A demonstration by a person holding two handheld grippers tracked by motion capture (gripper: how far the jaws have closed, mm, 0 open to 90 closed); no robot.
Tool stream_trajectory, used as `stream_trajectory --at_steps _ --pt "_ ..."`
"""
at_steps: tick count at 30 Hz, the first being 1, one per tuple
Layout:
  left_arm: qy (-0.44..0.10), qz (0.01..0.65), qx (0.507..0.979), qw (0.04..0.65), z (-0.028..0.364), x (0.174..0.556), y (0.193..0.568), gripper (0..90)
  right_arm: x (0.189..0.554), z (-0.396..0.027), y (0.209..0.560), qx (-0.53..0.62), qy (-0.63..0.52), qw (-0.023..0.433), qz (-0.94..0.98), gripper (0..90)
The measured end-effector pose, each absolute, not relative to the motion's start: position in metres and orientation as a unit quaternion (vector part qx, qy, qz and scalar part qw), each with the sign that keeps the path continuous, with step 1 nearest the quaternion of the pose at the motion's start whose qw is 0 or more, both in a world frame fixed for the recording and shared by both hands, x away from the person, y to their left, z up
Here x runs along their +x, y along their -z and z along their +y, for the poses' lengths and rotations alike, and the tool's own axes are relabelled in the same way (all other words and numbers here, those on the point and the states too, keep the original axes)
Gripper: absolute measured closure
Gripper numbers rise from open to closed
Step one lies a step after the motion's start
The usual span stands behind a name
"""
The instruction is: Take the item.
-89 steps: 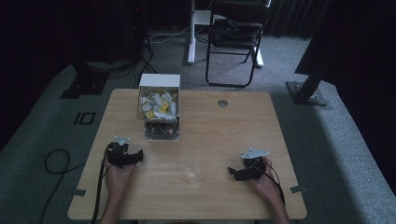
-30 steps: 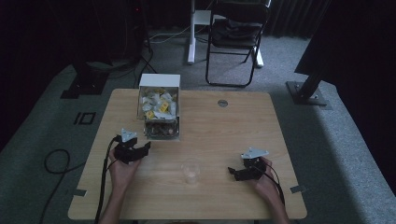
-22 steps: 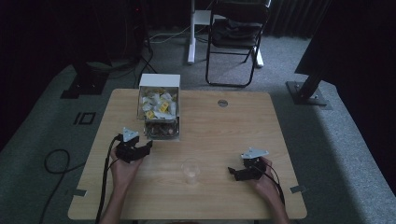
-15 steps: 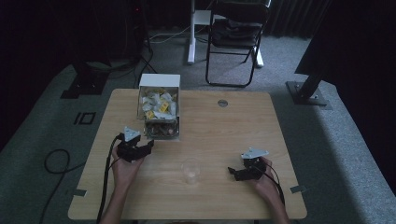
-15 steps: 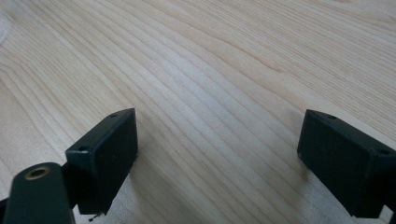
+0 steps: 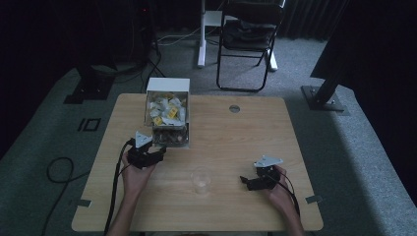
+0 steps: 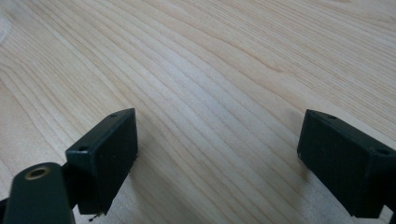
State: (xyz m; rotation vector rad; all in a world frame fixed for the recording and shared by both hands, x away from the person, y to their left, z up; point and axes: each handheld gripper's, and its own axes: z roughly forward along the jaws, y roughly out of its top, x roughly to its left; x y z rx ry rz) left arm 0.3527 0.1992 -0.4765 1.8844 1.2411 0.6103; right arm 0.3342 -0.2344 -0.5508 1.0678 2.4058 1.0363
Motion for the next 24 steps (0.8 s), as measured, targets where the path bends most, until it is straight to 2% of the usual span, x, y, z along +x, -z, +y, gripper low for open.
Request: stream_trajectory --at_steps 24 --pt "-0.249 0.479 0.748 0.386 0.187 0.369 0.483 37.4 0.334 -0.234 0.551 0.373 -0.362 0.156 0.840 12.1"
